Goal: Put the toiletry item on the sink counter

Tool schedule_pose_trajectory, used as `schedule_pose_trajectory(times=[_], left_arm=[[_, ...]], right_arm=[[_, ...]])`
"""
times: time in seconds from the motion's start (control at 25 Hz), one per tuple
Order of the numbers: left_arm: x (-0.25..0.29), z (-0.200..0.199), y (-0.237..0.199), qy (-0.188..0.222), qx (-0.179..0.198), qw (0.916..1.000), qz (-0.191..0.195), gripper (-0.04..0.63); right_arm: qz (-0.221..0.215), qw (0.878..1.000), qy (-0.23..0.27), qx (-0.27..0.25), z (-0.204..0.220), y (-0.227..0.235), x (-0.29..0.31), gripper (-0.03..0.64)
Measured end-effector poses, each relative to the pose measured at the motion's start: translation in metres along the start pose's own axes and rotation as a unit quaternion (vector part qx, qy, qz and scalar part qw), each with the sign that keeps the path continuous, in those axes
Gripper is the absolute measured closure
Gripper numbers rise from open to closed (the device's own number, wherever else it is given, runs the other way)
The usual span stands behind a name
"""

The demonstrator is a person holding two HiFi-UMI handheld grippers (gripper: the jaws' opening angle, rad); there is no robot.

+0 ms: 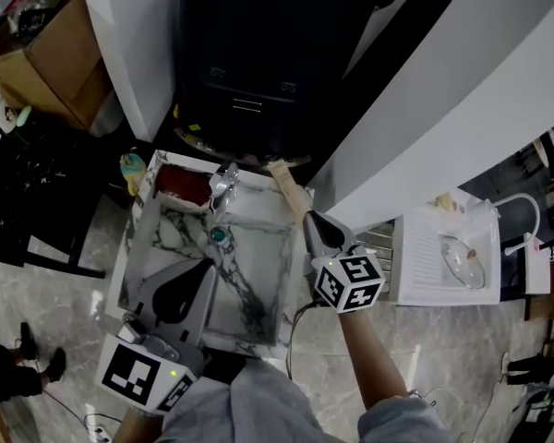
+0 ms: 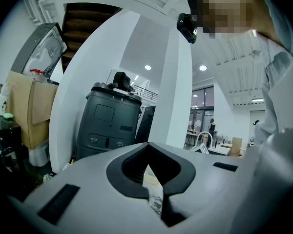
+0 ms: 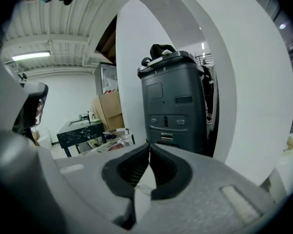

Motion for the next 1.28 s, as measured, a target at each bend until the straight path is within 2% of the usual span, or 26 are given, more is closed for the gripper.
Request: schedule_pose_trajectory(times=[0.2,0.56,1.28], left_arm=[[-0.003,-0.005,-0.006,0.007,0.002,1.0,0.004,0.592],[-0.009,-0.014,-0.012,0.022,0.006,0.9997,0.001,0.592],[-0.016,-0.026,-0.016,0.038,0.023,0.999,-0.009,0.592]], right_arm=[[-0.008,0.999,0.033,-0.001,-0.02,-0.03,-0.015,0.617],[-0.018,0.996,0.083,-0.033,-0.048,-0.08,-0.043,0.618],[-0.043,0.991,0.125,-0.024,-0.072,-0.128,-0.069,0.618]])
Point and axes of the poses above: the fingertips, and each gripper's own axes: x forward along the fingers, y to its right, z out of its underside, the point moved 9 cm from there along -x, backward along the fingers, and after that the axes turned 4 degrees about -z, right-handed, at the moved point
